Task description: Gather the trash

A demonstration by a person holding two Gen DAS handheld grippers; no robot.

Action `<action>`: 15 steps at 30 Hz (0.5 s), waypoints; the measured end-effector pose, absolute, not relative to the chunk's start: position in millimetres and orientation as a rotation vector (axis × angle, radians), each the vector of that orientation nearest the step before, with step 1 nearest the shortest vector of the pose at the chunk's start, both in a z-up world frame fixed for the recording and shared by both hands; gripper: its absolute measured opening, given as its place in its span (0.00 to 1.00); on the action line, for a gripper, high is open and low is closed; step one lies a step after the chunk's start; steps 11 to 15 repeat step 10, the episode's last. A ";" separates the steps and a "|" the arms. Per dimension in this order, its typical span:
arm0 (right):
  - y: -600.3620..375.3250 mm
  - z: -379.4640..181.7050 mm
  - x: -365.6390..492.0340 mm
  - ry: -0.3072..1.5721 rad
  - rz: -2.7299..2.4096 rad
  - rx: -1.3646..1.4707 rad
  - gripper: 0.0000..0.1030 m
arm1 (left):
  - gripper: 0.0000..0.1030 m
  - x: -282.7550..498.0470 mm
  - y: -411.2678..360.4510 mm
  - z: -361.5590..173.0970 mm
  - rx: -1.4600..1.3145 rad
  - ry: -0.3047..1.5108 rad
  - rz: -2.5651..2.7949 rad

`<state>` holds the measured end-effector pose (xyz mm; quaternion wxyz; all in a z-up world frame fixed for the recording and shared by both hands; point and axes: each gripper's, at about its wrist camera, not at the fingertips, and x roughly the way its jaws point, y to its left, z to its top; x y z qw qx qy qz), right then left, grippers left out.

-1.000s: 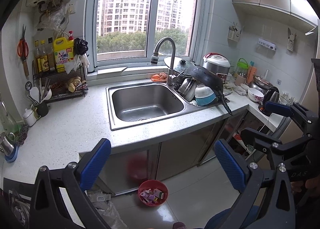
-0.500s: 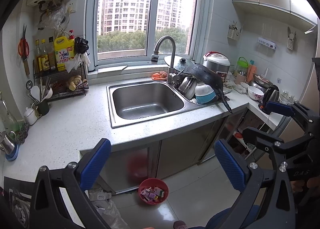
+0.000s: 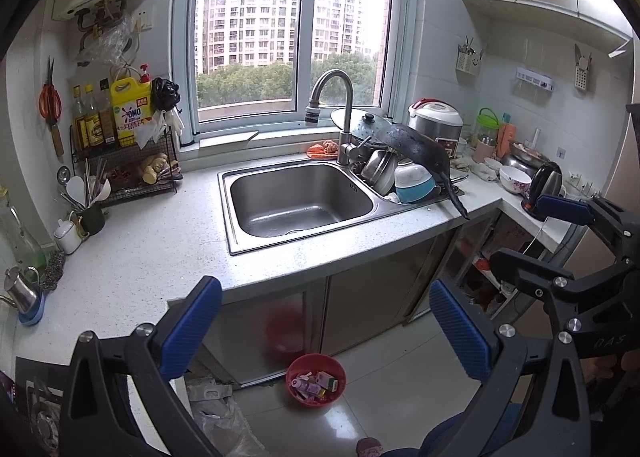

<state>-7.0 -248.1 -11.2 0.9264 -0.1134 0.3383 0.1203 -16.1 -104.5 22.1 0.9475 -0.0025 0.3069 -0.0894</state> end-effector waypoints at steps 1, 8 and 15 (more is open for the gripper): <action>-248.3 -11.5 -7.2 0.694 0.245 -0.233 0.96 | 1.00 -16.0 -105.0 21.4 -0.004 0.626 -0.182; -248.5 -13.1 -8.6 0.711 0.243 -0.232 0.96 | 1.00 -15.1 -102.8 18.3 -0.017 0.631 -0.186; -248.4 -12.5 -8.6 0.712 0.243 -0.234 0.96 | 1.00 -14.5 -103.1 17.1 -0.021 0.630 -0.186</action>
